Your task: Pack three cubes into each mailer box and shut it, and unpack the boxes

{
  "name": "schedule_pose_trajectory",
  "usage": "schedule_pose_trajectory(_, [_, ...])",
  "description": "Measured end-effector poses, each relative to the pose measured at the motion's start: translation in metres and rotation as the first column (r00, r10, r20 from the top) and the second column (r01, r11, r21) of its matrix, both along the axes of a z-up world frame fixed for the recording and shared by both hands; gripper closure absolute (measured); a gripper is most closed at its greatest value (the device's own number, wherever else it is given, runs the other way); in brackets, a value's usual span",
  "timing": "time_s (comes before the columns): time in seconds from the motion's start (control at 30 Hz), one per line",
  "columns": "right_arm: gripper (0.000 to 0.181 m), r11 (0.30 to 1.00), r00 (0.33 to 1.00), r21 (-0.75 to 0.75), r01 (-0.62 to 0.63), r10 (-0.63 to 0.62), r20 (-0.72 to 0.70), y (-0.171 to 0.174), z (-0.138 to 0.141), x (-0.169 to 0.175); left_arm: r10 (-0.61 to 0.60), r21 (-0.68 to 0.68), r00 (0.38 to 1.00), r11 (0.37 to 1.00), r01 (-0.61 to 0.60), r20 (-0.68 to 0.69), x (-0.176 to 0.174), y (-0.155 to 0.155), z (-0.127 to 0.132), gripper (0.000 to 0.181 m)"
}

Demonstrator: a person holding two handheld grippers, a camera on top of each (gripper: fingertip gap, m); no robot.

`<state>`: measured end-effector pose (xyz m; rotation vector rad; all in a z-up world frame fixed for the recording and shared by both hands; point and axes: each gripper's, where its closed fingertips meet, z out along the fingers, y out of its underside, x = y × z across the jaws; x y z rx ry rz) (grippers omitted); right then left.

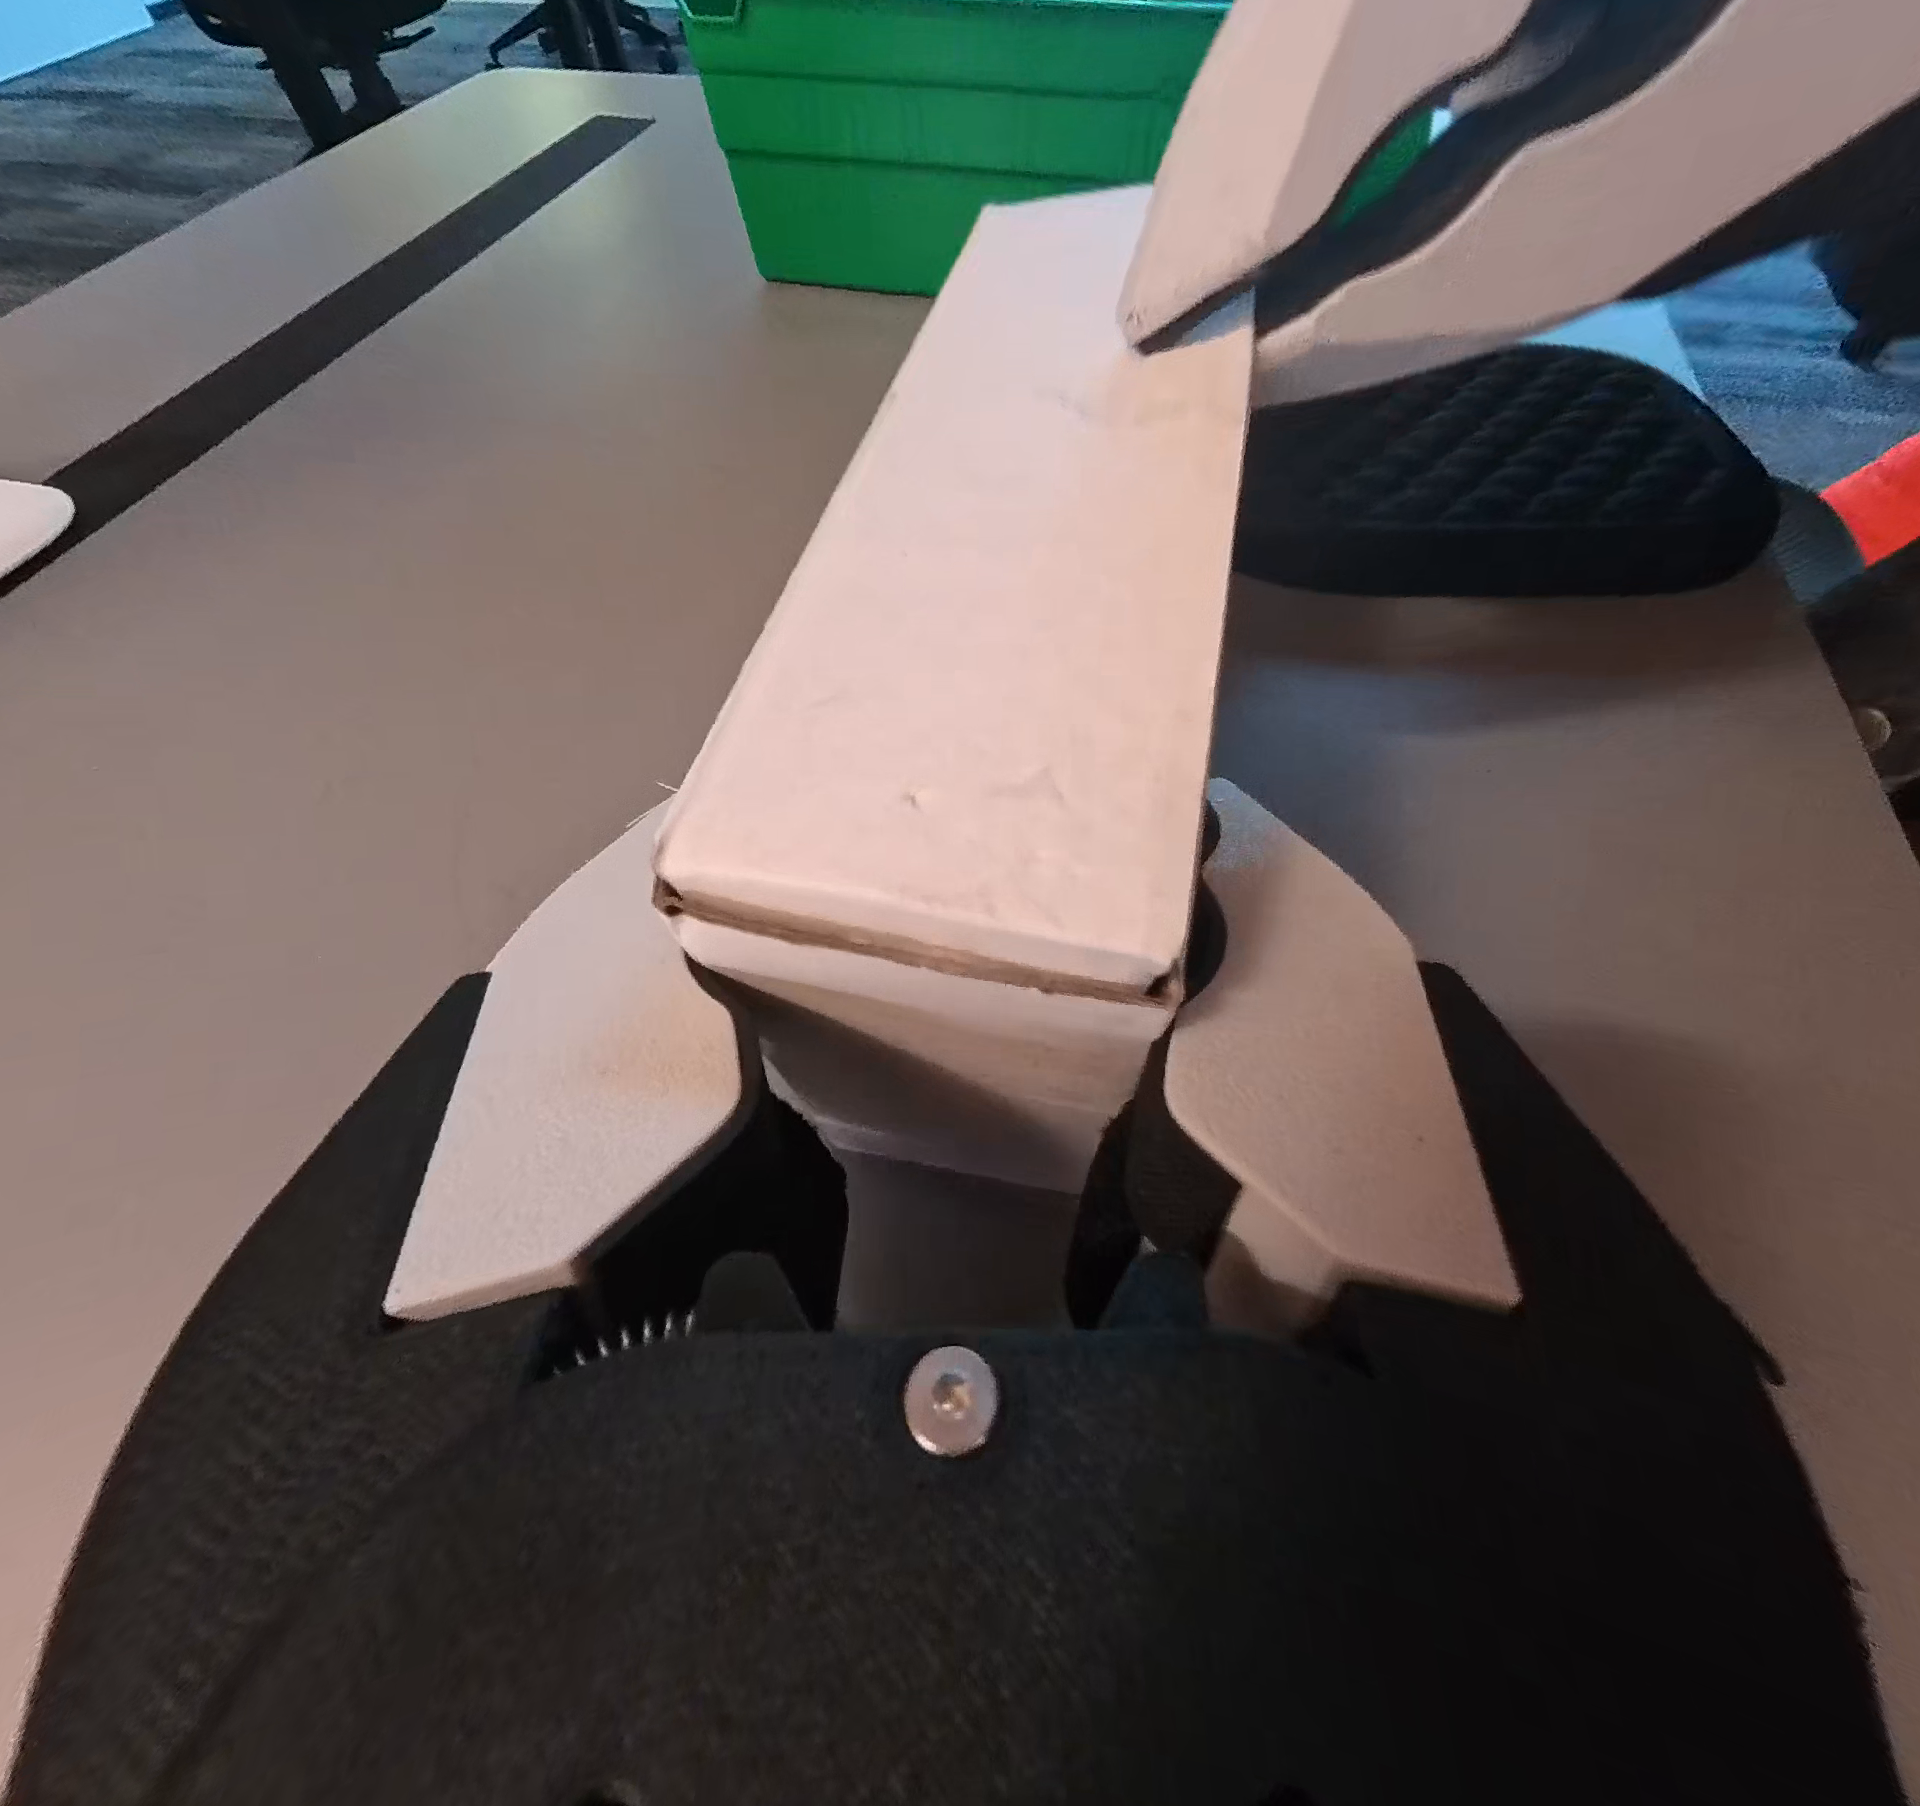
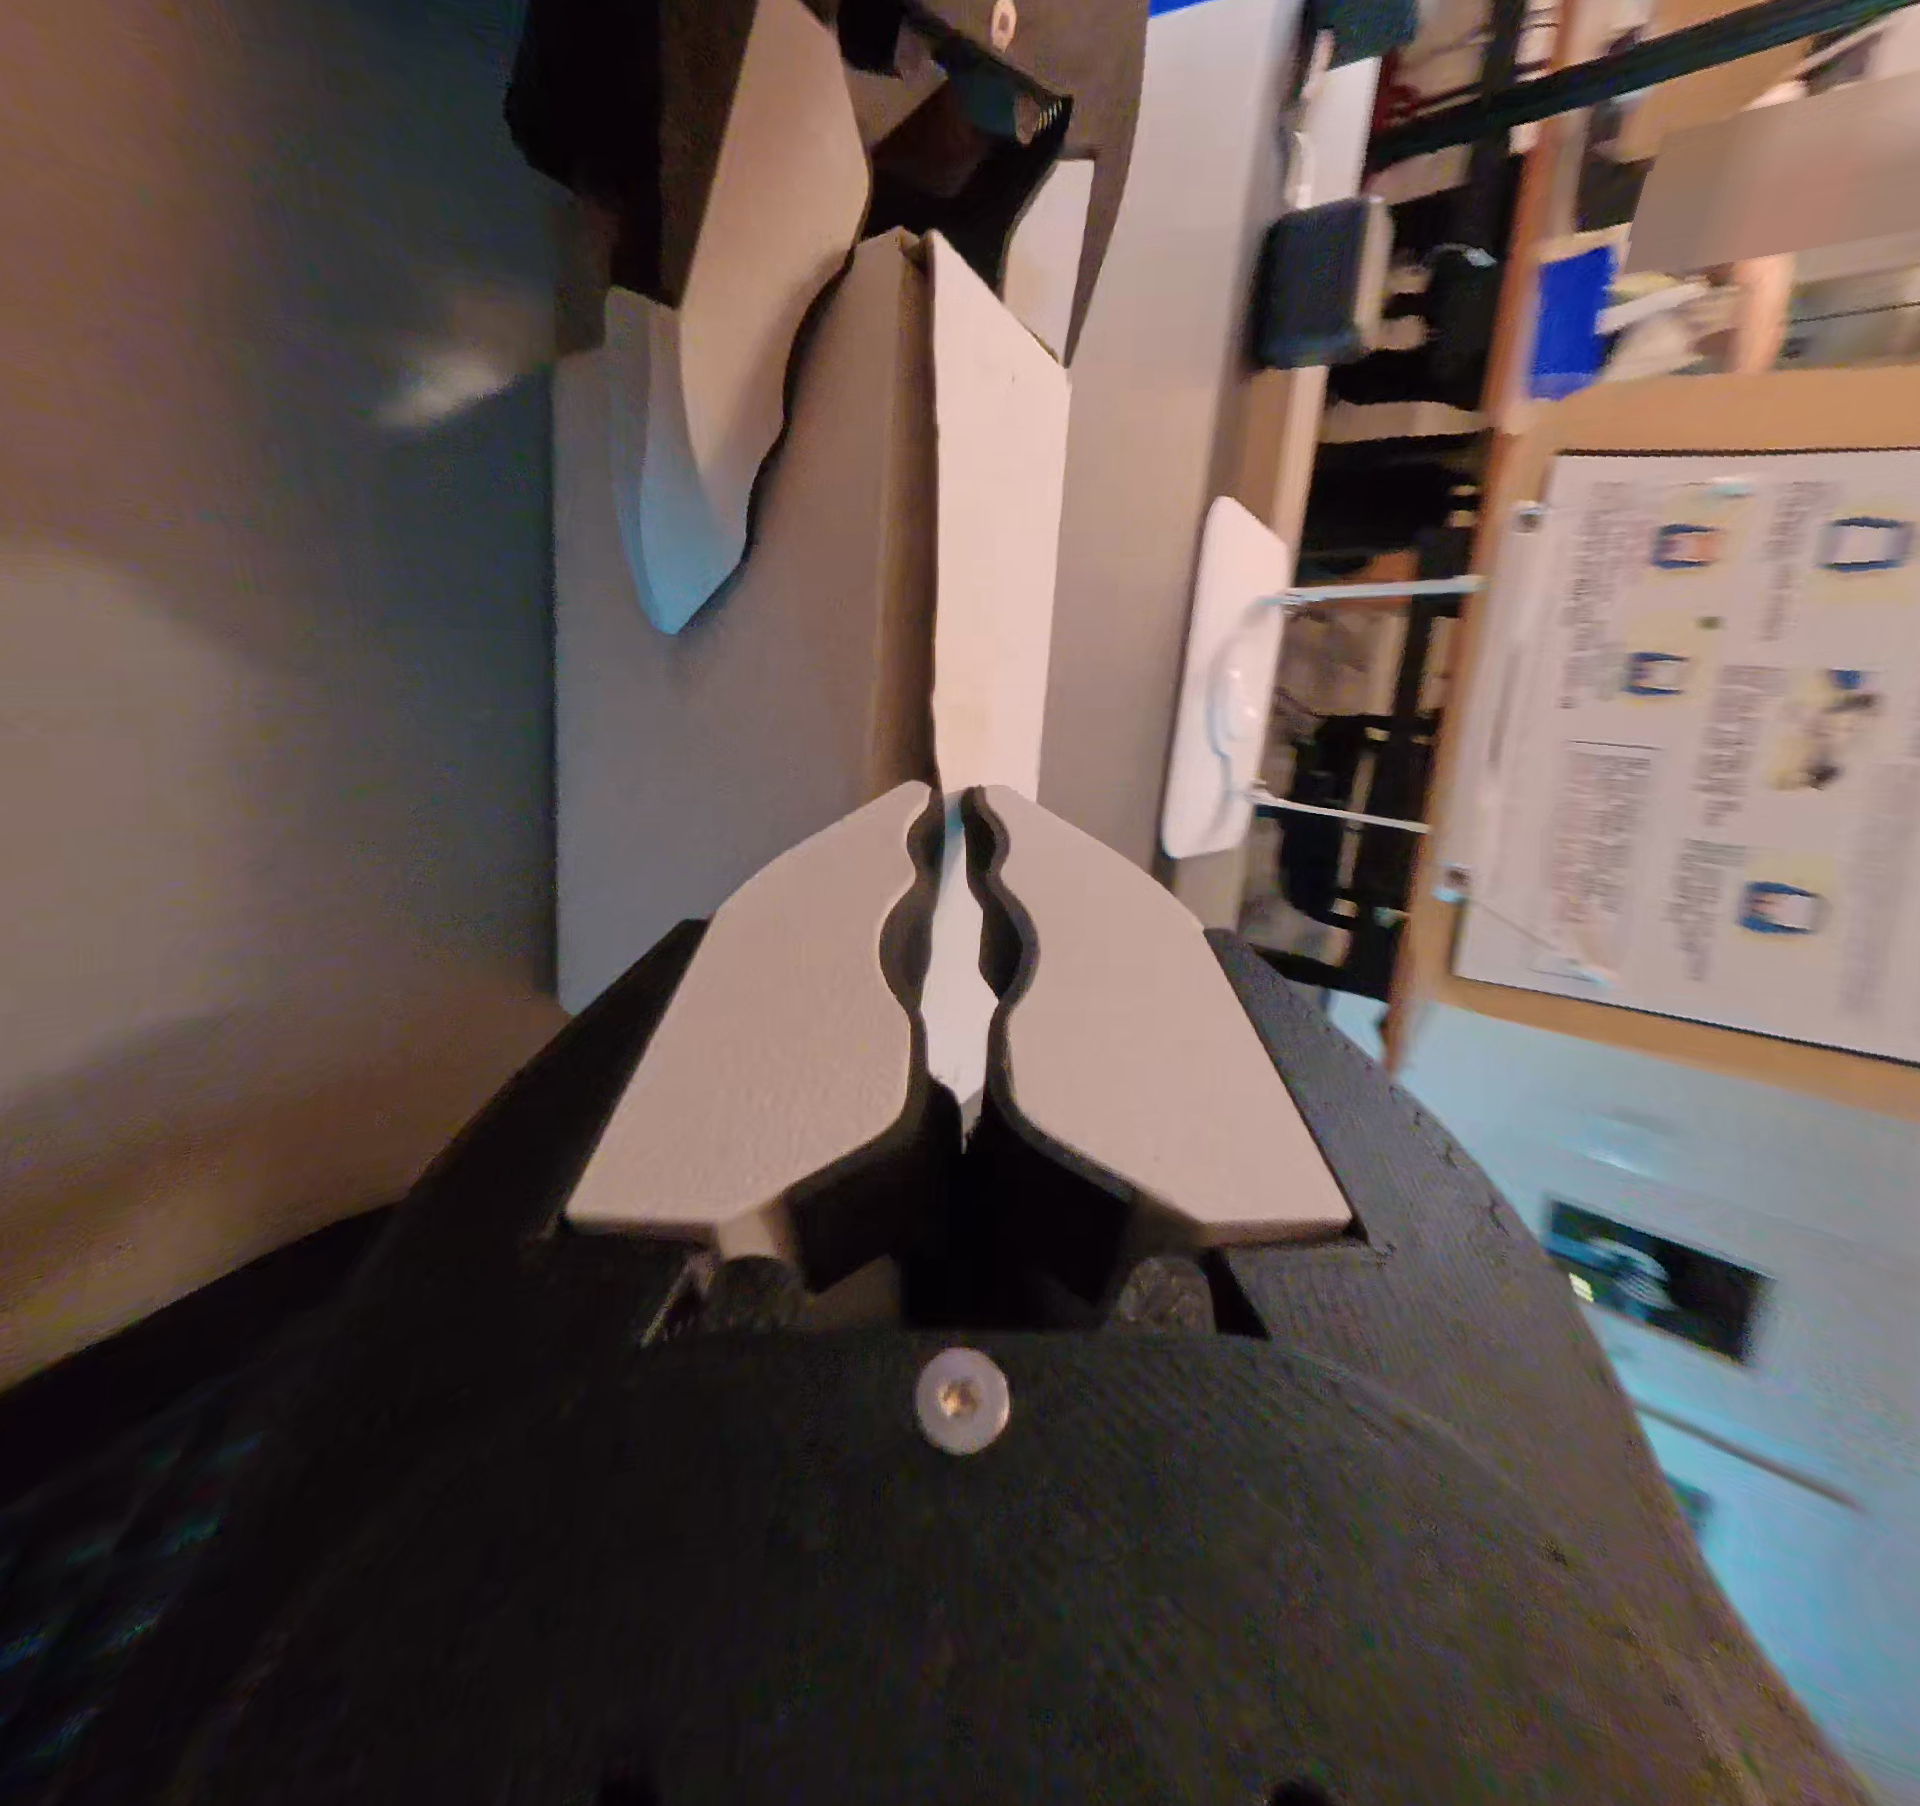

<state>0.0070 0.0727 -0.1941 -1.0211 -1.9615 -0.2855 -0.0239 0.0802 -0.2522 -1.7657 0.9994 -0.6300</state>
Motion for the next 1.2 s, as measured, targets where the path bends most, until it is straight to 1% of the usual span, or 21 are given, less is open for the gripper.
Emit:
schedule_pose_trajectory(0.13, [0.177, 0.986, 0.999, -0.164, -0.028, 0.03, 0.01, 0.0, 0.016, -0.007, -0.003, -0.032, 1.0, 0.999, 0.003, -0.016, -0.001, -0.001, -0.003, 0.099])
schedule_pose_trajectory(0.2, [0.178, 0.965, 0.999, -0.26, -0.013, 0.023, 0.033, 0.003, 0.02, -0.008, -0.008, -0.023, 0.999, 1.0, 0.007, -0.034, -0.001, -0.001, -0.004, 0.099])
schedule_pose_trajectory(0.27, [0.178, 0.935, 0.999, -0.355, -0.003, 0.02, 0.044, 0.003, 0.019, -0.006, -0.015, -0.01, 0.999, 1.0, 0.015, -0.033, -0.001, -0.003, -0.002, 0.099])
schedule_pose_trajectory(0.37, [0.178, 0.903, 0.999, -0.428, -0.023, 0.037, 0.024, 0.0, 0.008, -0.003, -0.024, -0.005, 0.999, 1.0, 0.024, -0.023, -0.004, -0.004, 0.0, 0.099])
schedule_pose_trajectory(0.43, [0.178, 0.865, 0.999, -0.501, -0.035, 0.026, -0.025, 0.0, 0.012, -0.003, -0.032, 0.005, 0.999, 0.999, 0.032, -0.038, -0.003, -0.005, -0.001, 0.099])
schedule_pose_trajectory(0.5, [0.179, 0.844, 0.998, -0.535, -0.041, 0.011, -0.059, 0.008, 0.021, -0.005, -0.041, 0.009, 0.998, 0.999, 0.041, -0.04, -0.003, -0.006, -0.001, 0.099])
schedule_pose_trajectory(0.57, [0.18, 0.808, 0.999, -0.589, -0.029, 0.008, -0.038, 0.015, 0.027, -0.006, -0.043, 0.018, 0.998, 0.999, 0.044, -0.046, -0.002, -0.007, 0.0, 0.098])
schedule_pose_trajectory(0.67, [0.179, 0.741, 0.999, -0.672, -0.018, 0.037, 0.014, 0.024, 0.026, -0.01, -0.026, -0.002, 0.999, 1.0, 0.026, -0.026, -0.004, -0.004, 0.0, 0.098])
schedule_pose_trajectory(0.73, [0.179, 0.65, 0.997, -0.76, -0.004, 0.062, 0.048, 0.029, 0.027, -0.012, -0.027, 0.0, 0.999, 1.0, 0.027, -0.02, -0.005, -0.004, 0.0, 0.098])
schedule_pose_trajectory(0.77, [0.179, 0.589, 0.995, -0.808, 0.01, 0.078, 0.069, 0.031, 0.026, -0.013, -0.027, 0.001, 0.999, 1.0, 0.027, -0.02, -0.005, -0.003, 0.0, 0.098])
schedule_pose_trajectory(0.87, [0.18, 0.357, 0.98, -0.93, 0.087, 0.138, 0.145, 0.037, 0.025, -0.014, -0.03, 0.006, 0.999, 1.0, 0.03, -0.02, -0.004, -0.004, 0.001, 0.098])
schedule_pose_trajectory(0.93, [0.179, 0.194, 0.964, -0.969, 0.149, 0.19, 0.187, 0.043, 0.022, -0.016, -0.028, 0.006, 0.999, 1.0, 0.028, -0.021, -0.005, -0.003, 0.0, 0.098])
schedule_pose_trajectory(1.03, [0.179, -0.044, 0.953, -0.98, 0.193, 0.245, 0.177, 0.053, 0.015, -0.021, -0.024, 0.007, 1.0, 1.0, 0.024, -0.014, -0.006, -0.003, 0.001, 0.098])
schedule_pose_trajectory(1.1, [0.179, -0.195, 0.954, -0.963, 0.185, 0.272, 0.128, 0.055, 0.012, -0.021, -0.025, 0.008, 1.0, 1.0, 0.025, -0.01, -0.005, -0.002, 0.001, 0.098])
schedule_pose_trajectory(1.13, [0.179, -0.243, 0.955, -0.955, 0.173, 0.28, 0.102, 0.056, 0.01, -0.021, -0.025, 0.01, 1.0, 1.0, 0.025, -0.005, -0.005, -0.002, 0.002, 0.098])
schedule_pose_trajectory(1.17, [0.18, -0.274, 0.955, -0.948, 0.162, 0.287, 0.08, 0.056, 0.009, -0.021, -0.025, 0.014, 1.0, 1.0, 0.025, -0.004, -0.005, -0.002, 0.002, 0.097])
schedule_pose_trajectory(1.2, [0.179, -0.287, 0.953, -0.946, 0.151, 0.296, 0.063, 0.055, 0.009, -0.021, -0.024, 0.022, 1.0, 0.999, 0.024, -0.017, -0.005, -0.002, 0.002, 0.097])
